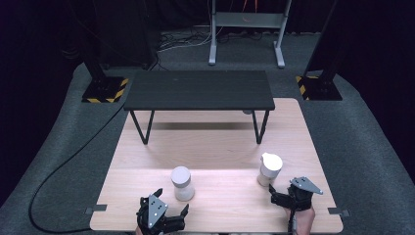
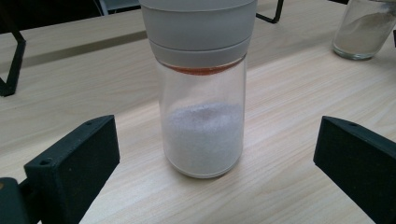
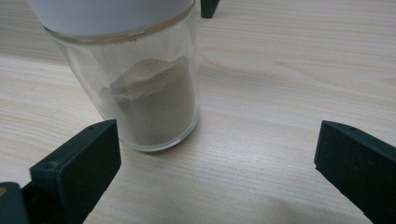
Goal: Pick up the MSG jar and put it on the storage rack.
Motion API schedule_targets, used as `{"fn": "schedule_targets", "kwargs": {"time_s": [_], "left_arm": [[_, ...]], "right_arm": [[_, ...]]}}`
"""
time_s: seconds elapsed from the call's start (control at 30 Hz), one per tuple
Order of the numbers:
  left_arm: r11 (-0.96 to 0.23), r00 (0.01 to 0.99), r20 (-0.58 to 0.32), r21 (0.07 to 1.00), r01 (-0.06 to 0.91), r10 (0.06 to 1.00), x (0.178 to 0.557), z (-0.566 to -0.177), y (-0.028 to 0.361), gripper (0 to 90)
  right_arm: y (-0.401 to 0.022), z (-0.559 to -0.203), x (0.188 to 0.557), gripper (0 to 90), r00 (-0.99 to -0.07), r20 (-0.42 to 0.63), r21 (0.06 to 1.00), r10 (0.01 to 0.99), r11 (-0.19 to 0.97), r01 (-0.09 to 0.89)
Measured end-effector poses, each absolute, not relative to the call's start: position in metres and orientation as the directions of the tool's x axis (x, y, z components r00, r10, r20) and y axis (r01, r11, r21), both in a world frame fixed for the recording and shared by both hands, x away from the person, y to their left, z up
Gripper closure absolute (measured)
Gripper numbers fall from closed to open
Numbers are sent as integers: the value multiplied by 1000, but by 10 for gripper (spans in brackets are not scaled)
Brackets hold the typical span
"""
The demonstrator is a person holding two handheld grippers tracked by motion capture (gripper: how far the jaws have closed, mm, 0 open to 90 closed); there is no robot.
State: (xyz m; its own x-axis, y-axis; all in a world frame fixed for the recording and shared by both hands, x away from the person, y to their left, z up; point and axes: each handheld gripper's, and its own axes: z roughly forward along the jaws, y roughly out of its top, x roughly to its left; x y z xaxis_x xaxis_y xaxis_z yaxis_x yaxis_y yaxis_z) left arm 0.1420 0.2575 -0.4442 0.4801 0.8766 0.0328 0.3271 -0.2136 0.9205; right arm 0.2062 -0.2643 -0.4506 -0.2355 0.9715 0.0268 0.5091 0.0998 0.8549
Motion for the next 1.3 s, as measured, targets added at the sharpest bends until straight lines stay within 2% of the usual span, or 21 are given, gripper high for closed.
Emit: {"fn": "schedule_targets", "kwargs": {"time_s": [0.5,1.3], "left_arm": [[-210,452,30,912,353,892,149,-436,246,2],[-241,482,44,904,354,875,169,-417,231,2]], "right_arm": [[-265,-451,206,0,-244,22,855,970,108,508],[-266,-451,206,0,-252,24,857,967,110,504]]}}
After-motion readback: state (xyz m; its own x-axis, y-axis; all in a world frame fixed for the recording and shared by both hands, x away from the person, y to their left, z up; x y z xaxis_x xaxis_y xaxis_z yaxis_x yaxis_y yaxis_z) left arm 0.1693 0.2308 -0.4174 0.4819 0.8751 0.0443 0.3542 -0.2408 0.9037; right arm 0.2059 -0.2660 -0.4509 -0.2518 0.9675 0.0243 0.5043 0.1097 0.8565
